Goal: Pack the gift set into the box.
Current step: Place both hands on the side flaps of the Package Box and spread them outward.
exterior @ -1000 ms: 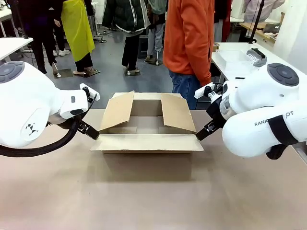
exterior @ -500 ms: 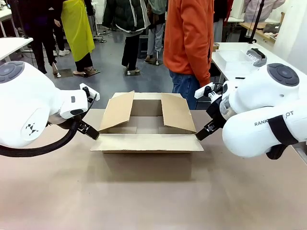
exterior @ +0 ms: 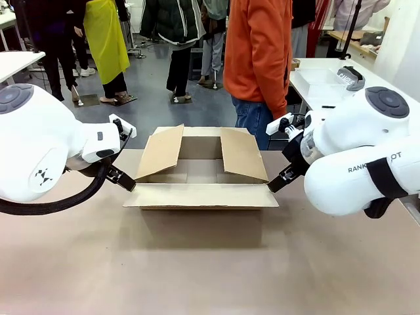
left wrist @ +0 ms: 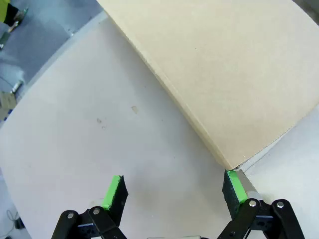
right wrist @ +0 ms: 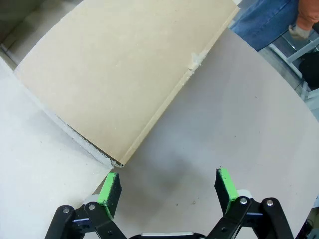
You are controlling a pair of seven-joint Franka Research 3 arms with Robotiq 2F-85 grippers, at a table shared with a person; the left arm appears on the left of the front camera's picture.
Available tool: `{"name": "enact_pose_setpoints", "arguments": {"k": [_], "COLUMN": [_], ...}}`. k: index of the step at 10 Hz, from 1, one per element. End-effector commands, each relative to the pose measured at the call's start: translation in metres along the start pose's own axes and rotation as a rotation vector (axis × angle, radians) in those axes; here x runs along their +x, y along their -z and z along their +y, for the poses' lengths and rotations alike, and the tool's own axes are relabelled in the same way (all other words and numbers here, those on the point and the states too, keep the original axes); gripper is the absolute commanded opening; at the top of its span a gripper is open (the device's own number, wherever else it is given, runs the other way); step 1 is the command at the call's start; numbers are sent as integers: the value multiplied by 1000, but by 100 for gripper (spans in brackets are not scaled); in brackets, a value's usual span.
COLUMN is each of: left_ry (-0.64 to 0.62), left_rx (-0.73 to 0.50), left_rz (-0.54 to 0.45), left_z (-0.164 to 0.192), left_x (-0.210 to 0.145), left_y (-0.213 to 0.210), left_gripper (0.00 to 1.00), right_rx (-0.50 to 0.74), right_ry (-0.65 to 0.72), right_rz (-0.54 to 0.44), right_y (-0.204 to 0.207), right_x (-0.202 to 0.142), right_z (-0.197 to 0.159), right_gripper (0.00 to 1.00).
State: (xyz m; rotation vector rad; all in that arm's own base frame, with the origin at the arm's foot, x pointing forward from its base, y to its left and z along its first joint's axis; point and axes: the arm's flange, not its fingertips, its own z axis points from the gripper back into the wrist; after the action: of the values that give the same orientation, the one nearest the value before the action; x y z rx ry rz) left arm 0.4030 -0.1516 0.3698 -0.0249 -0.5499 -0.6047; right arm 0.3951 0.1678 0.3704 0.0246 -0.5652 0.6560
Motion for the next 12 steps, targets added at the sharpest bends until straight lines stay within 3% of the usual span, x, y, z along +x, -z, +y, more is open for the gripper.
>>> {"name": "enact_pose_setpoints", "arguments": {"k": [1, 9, 10, 12], "left_ry": [0, 0, 0, -9], "left_rx": [0, 0, 0, 119], "left_rz": [-1, -1, 0, -28], "left_z": [0, 0, 0, 19], "left_x": [0, 0, 0, -33], "left_y": [0, 0, 0, -81], "left_gripper": [100, 100, 100, 100], "right_rx": [0, 0, 18, 3], "right_ry": [1, 0, -29, -25], "right_rz": [0, 0, -44, -109], "right_y": [0, 0, -34, -110], "right_x": [0, 0, -1, -16], "right_z": [0, 0, -15, -49], "right_gripper": [100, 100, 100, 100]}}
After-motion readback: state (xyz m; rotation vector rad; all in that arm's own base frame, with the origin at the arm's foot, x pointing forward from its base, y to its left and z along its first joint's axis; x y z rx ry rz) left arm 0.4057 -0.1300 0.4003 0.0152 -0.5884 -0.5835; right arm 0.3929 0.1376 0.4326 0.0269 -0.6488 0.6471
